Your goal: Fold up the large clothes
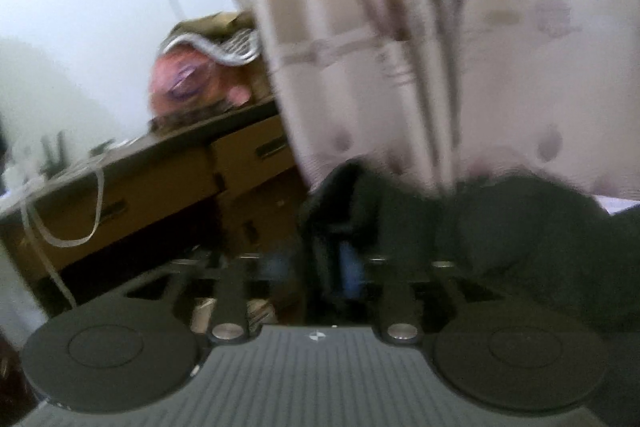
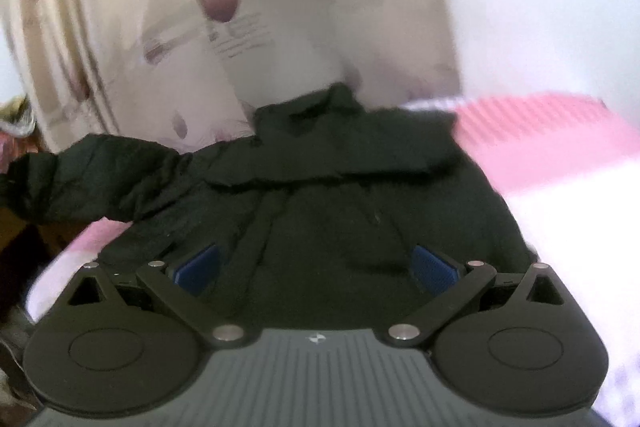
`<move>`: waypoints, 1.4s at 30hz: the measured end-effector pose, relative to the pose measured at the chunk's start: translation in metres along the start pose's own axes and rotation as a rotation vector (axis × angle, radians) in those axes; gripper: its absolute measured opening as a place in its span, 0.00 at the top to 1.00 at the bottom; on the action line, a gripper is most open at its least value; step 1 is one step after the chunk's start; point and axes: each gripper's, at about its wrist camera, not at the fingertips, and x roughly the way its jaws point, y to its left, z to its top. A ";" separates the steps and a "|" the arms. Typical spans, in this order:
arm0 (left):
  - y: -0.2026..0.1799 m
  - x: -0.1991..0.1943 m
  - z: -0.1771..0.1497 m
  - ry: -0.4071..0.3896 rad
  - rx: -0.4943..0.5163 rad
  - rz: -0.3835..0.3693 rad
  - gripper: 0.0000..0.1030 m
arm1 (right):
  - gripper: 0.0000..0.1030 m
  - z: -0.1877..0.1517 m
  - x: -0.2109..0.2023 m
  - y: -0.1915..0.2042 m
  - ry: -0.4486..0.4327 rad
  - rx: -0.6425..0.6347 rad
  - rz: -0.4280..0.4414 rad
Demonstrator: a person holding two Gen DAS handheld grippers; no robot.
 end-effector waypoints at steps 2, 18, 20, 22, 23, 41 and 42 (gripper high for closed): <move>0.005 -0.004 -0.015 -0.038 -0.040 -0.021 0.11 | 0.00 0.011 0.021 0.016 0.006 -0.094 0.016; -0.114 -0.048 -0.118 0.028 -0.103 -0.575 0.03 | 0.10 0.036 0.295 0.166 0.050 -0.682 -0.077; -0.106 -0.047 -0.119 0.006 -0.146 -0.567 0.01 | 0.32 0.030 0.318 0.170 0.051 -0.753 -0.130; -0.105 -0.048 -0.119 -0.010 -0.173 -0.519 0.00 | 0.79 0.029 0.340 0.168 0.111 -0.786 -0.150; -0.106 -0.046 -0.118 -0.004 -0.172 -0.510 0.00 | 0.82 0.032 0.347 0.163 0.139 -0.776 -0.163; -0.115 -0.043 -0.117 0.012 -0.107 -0.523 0.00 | 0.91 0.182 0.083 -0.231 -0.157 -0.324 -0.870; -0.117 -0.045 -0.117 0.009 -0.097 -0.525 0.00 | 0.91 0.178 0.079 -0.256 -0.128 -0.275 -0.893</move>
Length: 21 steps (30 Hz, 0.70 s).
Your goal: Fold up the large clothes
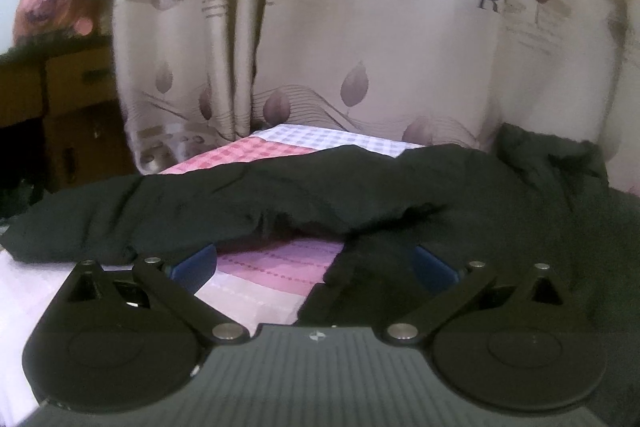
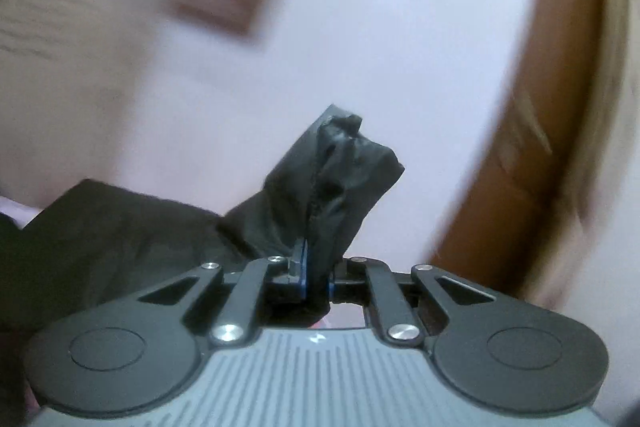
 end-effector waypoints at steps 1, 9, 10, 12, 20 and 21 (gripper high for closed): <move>-0.002 0.000 0.000 0.000 0.010 0.001 0.00 | 0.91 -0.013 0.013 -0.018 0.045 0.025 -0.021; -0.009 0.006 -0.001 0.034 0.071 0.002 0.00 | 0.65 -0.110 0.067 -0.072 0.278 0.289 -0.002; -0.009 0.006 -0.002 0.037 0.072 -0.001 0.00 | 0.56 -0.118 0.062 -0.071 0.284 0.321 -0.001; -0.009 0.006 -0.001 0.045 0.075 -0.011 0.00 | 0.40 -0.122 0.049 -0.076 0.266 0.401 0.024; 0.008 -0.038 0.005 0.027 0.022 -0.067 0.00 | 0.13 -0.142 -0.104 -0.083 0.087 0.451 0.390; 0.013 -0.046 0.006 0.025 0.011 -0.066 0.00 | 0.12 -0.148 -0.124 -0.076 0.095 0.430 0.470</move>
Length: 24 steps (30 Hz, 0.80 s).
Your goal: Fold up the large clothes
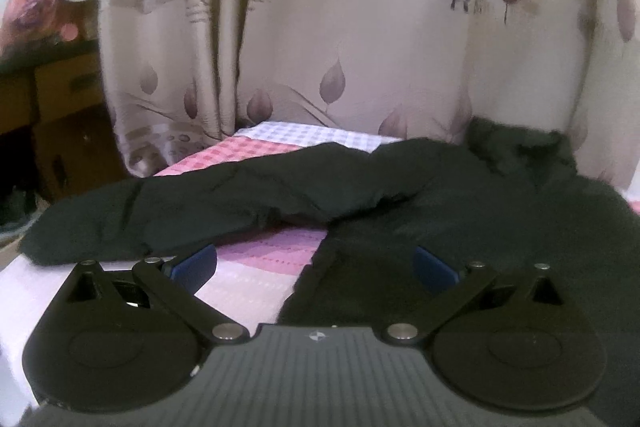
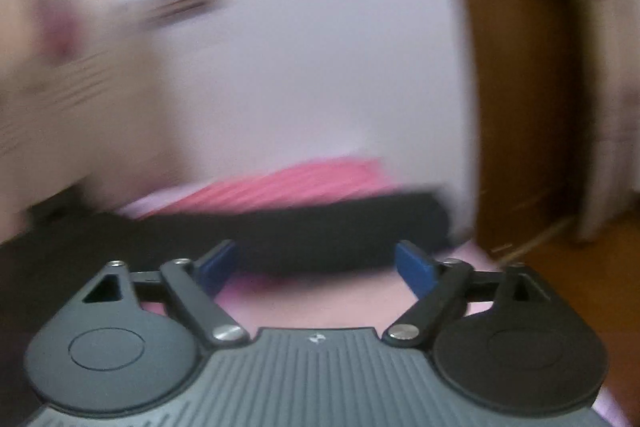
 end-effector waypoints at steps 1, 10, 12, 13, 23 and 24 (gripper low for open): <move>0.003 -0.007 0.000 -0.003 -0.006 0.001 0.00 | 0.12 -0.014 -0.015 0.013 0.030 -0.021 0.062; 0.046 -0.061 -0.021 0.055 0.043 -0.015 0.00 | 0.12 -0.099 -0.074 0.071 0.213 -0.020 0.245; 0.058 -0.066 -0.027 0.088 0.034 -0.024 0.00 | 0.12 -0.104 -0.078 0.072 0.232 0.016 0.272; 0.064 -0.067 -0.031 0.108 0.026 -0.028 0.00 | 0.12 -0.106 -0.075 0.074 0.251 0.035 0.288; 0.068 -0.058 -0.057 0.281 -0.021 -0.255 0.76 | 0.80 -0.113 -0.053 0.109 0.306 -0.087 0.337; 0.066 -0.061 -0.057 0.282 -0.017 -0.251 0.79 | 0.83 -0.112 -0.054 0.109 0.311 -0.082 0.342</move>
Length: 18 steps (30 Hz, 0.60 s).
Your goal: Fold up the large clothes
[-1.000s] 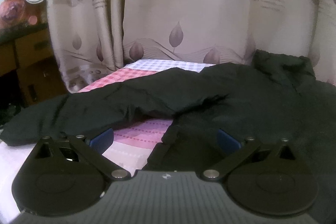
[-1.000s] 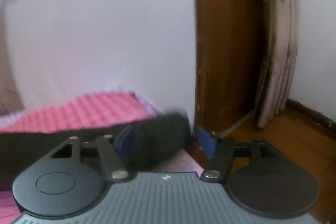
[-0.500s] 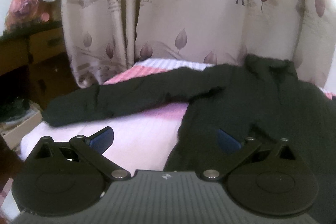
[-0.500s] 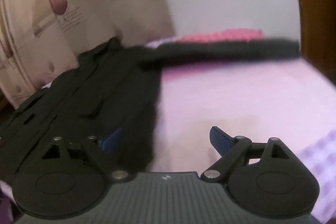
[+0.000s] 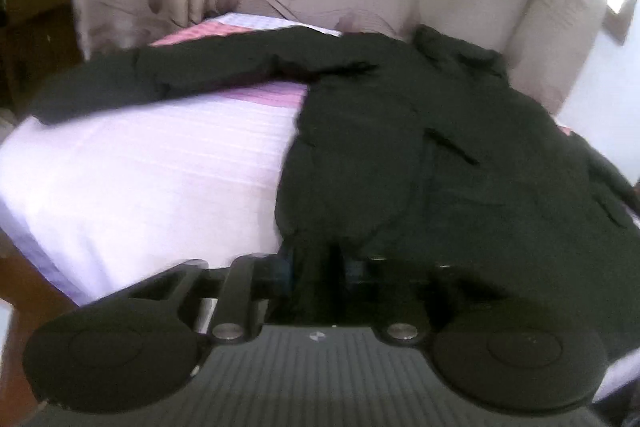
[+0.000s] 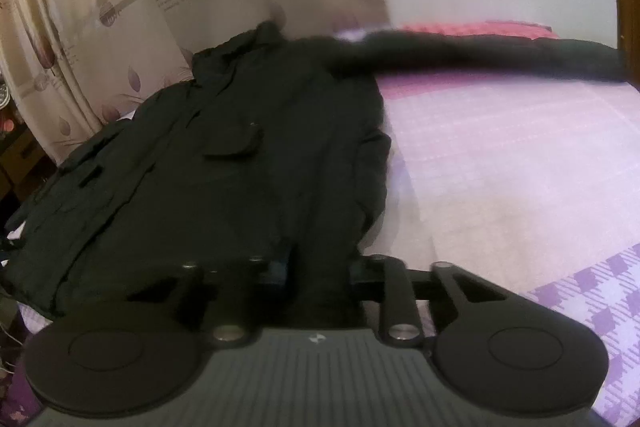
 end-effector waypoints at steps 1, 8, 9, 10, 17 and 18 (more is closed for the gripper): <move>-0.002 -0.002 0.000 -0.001 0.015 0.007 0.80 | 0.84 -0.001 -0.002 0.000 0.003 0.001 0.005; 0.004 -0.019 -0.007 0.017 0.043 0.004 0.86 | 0.87 -0.015 -0.026 0.012 0.050 0.005 0.028; 0.004 -0.021 -0.009 0.019 0.055 0.006 0.86 | 0.87 -0.018 -0.031 0.014 0.059 0.006 0.030; 0.002 -0.021 -0.009 0.018 0.069 0.005 0.86 | 0.87 -0.019 -0.033 0.014 0.065 0.007 0.031; -0.012 -0.058 0.010 -0.148 0.105 0.008 0.25 | 0.60 -0.003 -0.046 -0.005 0.064 0.118 0.084; -0.018 -0.063 0.014 -0.197 0.112 0.019 0.07 | 0.40 0.004 -0.051 -0.013 0.035 0.157 0.099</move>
